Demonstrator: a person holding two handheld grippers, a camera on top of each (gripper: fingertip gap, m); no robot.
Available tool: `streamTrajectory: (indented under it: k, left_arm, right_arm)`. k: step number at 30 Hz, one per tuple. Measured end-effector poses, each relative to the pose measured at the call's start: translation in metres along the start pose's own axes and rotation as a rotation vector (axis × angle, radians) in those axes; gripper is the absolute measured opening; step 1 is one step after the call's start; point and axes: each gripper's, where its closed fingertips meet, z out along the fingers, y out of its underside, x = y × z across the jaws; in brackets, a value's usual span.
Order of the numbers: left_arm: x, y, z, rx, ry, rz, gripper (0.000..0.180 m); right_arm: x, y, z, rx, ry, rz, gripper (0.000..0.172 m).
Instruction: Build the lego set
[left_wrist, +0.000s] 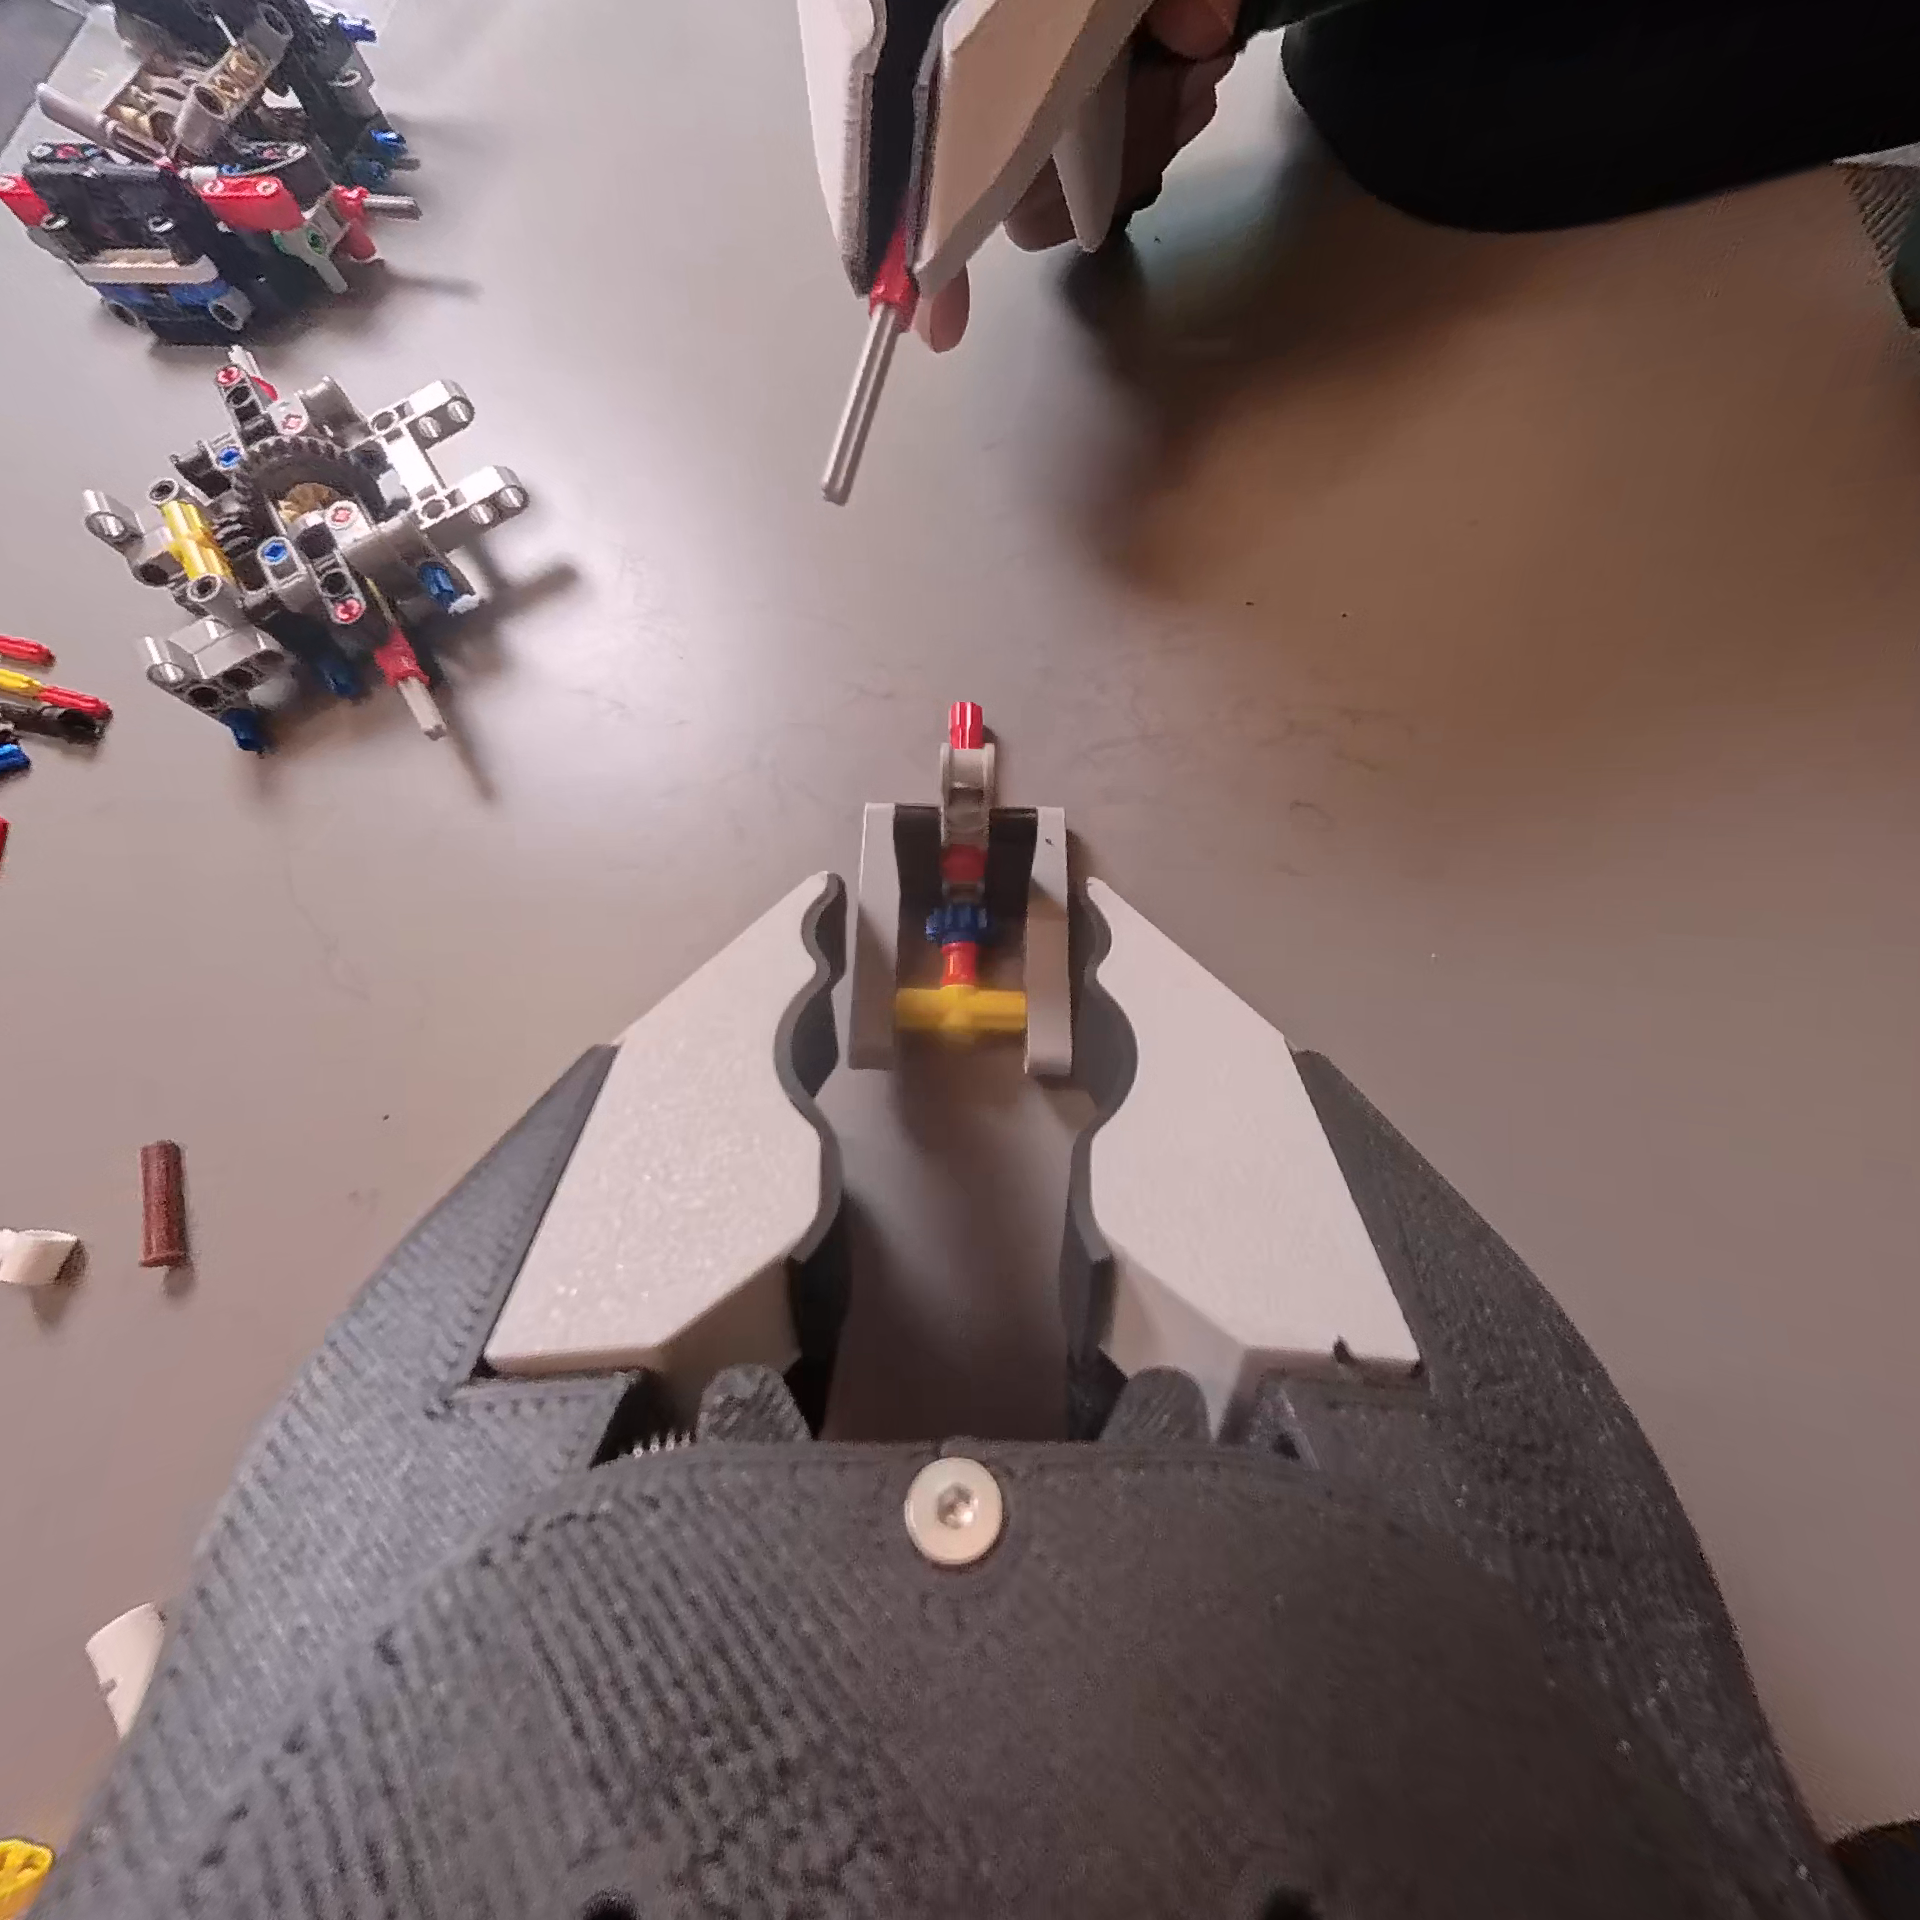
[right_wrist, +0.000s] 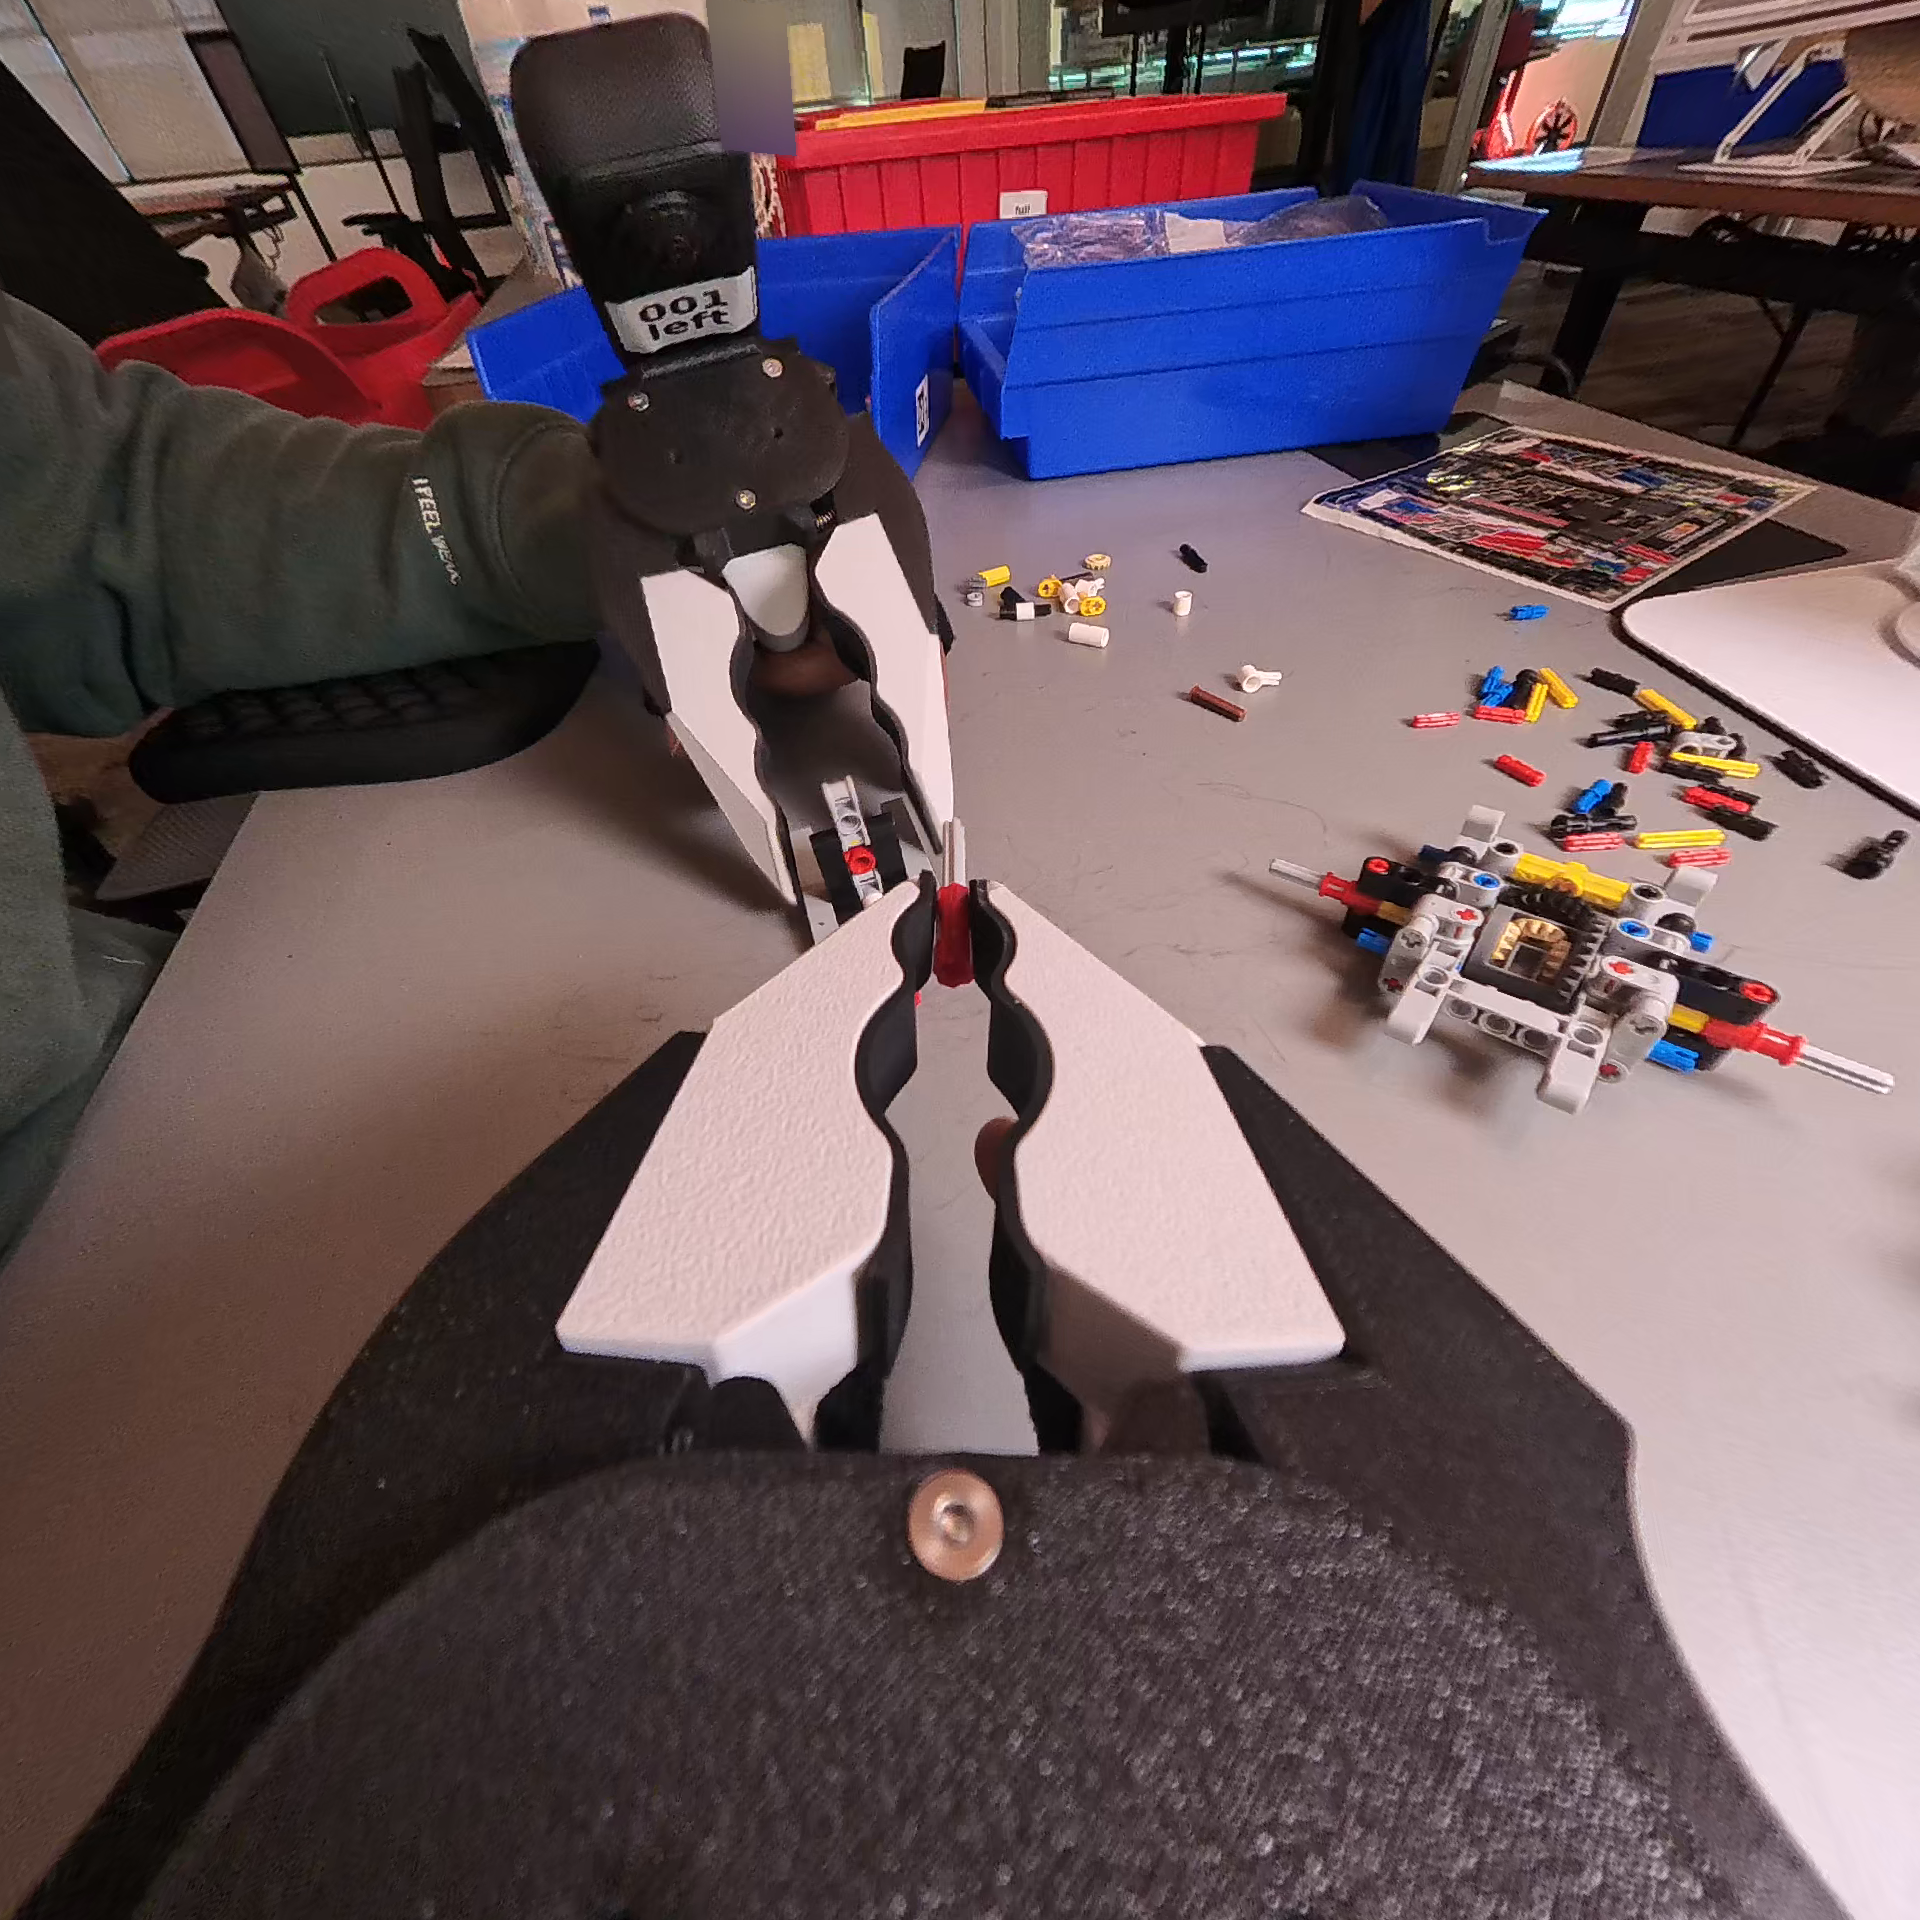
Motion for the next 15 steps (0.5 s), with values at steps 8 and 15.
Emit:
streamTrajectory:
  k: [8,15]
  left_arm:
    - [0.001,-0.012,0.001,0.049,-0.014,-0.004,0.037]
    - [-0.002,-0.04,-0.014,0.252,0.011,-0.046,0.024]
  right_arm:
    - [-0.001,0.001,0.001,-0.009,-0.005,-0.008,0.004]
    - [-0.012,-0.009,0.0,0.039,-0.042,-0.035,0.004]
